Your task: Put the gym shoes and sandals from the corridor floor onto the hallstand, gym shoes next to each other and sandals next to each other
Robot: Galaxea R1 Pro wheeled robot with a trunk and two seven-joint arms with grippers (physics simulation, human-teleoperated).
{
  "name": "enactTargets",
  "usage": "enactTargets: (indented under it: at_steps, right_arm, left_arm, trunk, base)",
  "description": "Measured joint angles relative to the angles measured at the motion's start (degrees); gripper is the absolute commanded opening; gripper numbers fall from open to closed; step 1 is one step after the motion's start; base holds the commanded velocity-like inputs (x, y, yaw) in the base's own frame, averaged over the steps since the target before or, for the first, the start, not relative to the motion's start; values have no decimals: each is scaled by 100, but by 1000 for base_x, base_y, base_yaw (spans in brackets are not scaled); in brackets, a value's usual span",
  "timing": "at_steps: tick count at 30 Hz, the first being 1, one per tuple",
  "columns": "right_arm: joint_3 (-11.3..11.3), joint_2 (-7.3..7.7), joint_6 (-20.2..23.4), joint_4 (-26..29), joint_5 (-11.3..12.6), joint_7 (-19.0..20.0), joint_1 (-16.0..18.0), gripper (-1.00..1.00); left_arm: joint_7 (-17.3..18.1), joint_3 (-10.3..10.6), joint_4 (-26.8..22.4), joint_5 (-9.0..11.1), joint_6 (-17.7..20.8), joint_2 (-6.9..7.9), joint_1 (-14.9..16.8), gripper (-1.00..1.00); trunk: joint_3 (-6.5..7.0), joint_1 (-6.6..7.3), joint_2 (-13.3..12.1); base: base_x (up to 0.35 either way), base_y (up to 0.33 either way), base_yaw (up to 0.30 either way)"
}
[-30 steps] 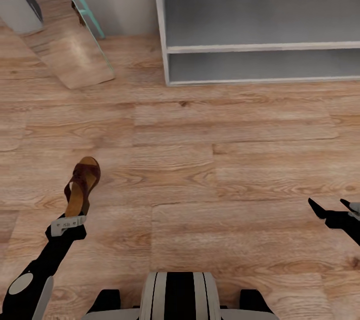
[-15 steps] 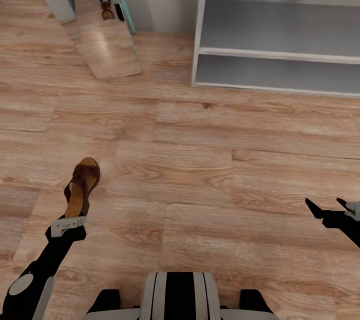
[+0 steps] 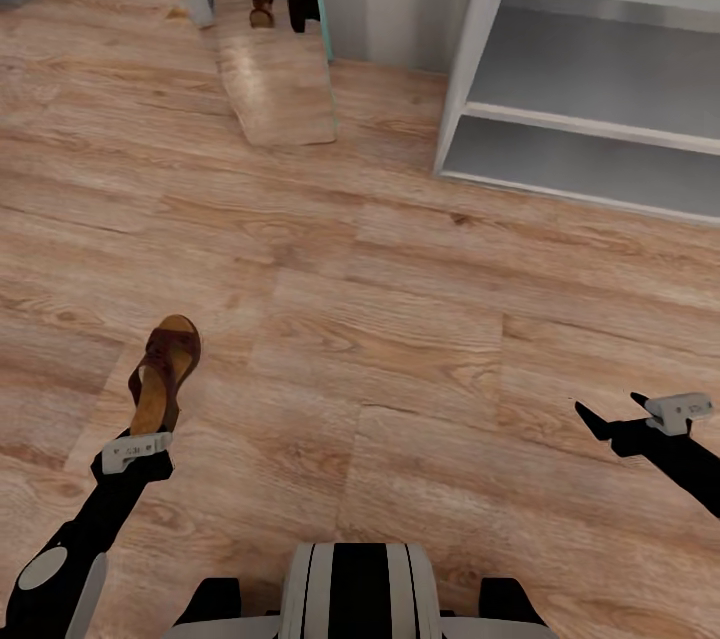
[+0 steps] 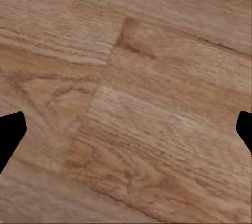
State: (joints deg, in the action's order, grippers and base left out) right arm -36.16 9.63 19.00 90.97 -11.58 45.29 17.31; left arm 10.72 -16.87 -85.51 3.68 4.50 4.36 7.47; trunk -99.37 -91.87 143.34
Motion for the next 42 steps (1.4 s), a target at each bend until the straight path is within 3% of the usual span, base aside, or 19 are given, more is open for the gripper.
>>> enactTargets:
  at_steps: [32,35,36,37,42]
  right_arm:
    - [21,-5,-14,-4,-56,5,0,100]
    - [21,-5,-16,-5,-56,6,0,100]
    - [21,-5,-18,-6,-56,3,0,100]
    - [20,-5,-18,-6,-56,2,0,100]
    - [18,-5,-19,-7,-56,-1,0,100]
  left_arm:
    - [-6,3,39,18,-12,-26,0,-100]
    - [-15,-6,88,143,-16,-25,0,-100]
    - [-21,-20,132,348,-53,-19,0,-100]
    - [-22,-21,143,417,-72,-16,0,-100]
    - [-32,-24,174,602,-154,-12,0,-100]
  trunk:
    - [0,0,0]
    - [0,0,0]
    - [0,0,0]
    - [0,0,0]
    - [0,0,0]
  base:
    - [0,0,285]
    - [0,0,285]
    - [0,0,285]
    - [0,0,285]
    - [0,0,285]
